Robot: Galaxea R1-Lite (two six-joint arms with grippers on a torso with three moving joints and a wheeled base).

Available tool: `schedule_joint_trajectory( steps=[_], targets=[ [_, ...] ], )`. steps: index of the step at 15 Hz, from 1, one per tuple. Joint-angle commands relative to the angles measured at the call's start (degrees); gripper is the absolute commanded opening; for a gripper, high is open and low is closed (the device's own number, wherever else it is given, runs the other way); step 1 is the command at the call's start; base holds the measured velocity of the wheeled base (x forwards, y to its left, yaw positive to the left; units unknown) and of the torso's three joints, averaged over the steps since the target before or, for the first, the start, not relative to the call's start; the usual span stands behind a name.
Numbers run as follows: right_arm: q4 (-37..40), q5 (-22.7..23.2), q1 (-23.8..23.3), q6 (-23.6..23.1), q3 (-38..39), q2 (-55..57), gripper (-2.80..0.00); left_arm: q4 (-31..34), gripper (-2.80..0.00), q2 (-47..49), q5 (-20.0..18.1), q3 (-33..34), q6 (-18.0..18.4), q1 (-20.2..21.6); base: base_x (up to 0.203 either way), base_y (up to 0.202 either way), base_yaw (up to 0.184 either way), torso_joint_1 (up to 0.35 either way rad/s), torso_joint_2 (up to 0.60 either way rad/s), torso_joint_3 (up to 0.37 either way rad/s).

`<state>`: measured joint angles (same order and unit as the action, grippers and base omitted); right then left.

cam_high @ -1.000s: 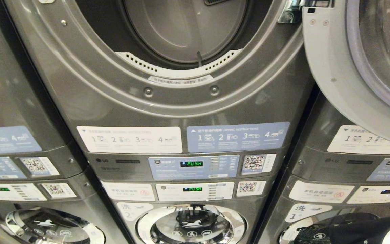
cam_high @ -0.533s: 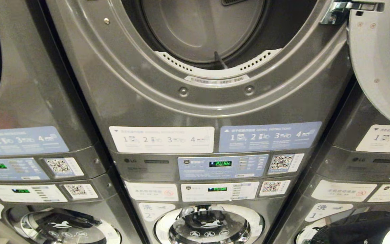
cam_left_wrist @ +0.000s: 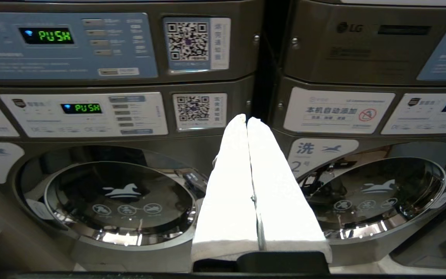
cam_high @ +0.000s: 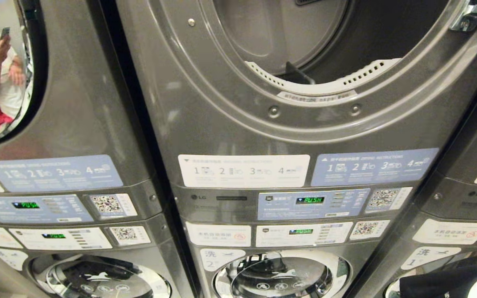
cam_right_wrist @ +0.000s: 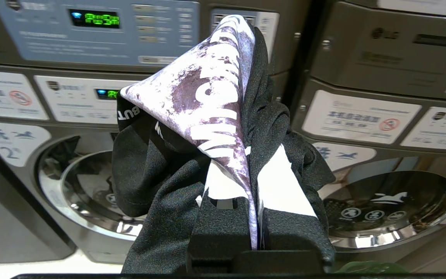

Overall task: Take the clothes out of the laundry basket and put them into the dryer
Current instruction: Put the clothes in the dryer

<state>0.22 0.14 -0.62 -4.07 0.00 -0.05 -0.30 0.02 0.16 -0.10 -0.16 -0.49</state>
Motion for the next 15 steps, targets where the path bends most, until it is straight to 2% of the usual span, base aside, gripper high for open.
schedule_joint_trajectory(
  steps=[1,8,12,15],
  targets=[
    [-0.04,0.04,0.01,-0.06,0.0,-0.04,-2.8,-0.05,-2.8,-0.02,0.02,0.01,-0.02,0.05,0.0,0.193,-0.004,0.005,0.01,0.002],
    [-0.01,0.05,0.01,-0.05,0.0,-0.04,-2.8,-0.05,-2.8,-0.02,0.02,0.01,-0.02,-0.03,0.0,0.176,-0.001,0.003,0.01,0.005],
    [0.04,0.21,0.01,-0.5,0.0,-0.04,-2.8,-0.05,-2.8,-0.02,0.02,0.01,-0.02,-0.04,0.018,-0.001,0.002,-0.002,0.0,0.002],
    [0.04,0.21,0.01,-0.5,0.0,-0.04,-2.8,-0.12,-2.8,-0.02,0.02,0.01,-0.02,0.05,0.177,-0.001,-0.005,0.002,0.0,-0.002]
  ],
)
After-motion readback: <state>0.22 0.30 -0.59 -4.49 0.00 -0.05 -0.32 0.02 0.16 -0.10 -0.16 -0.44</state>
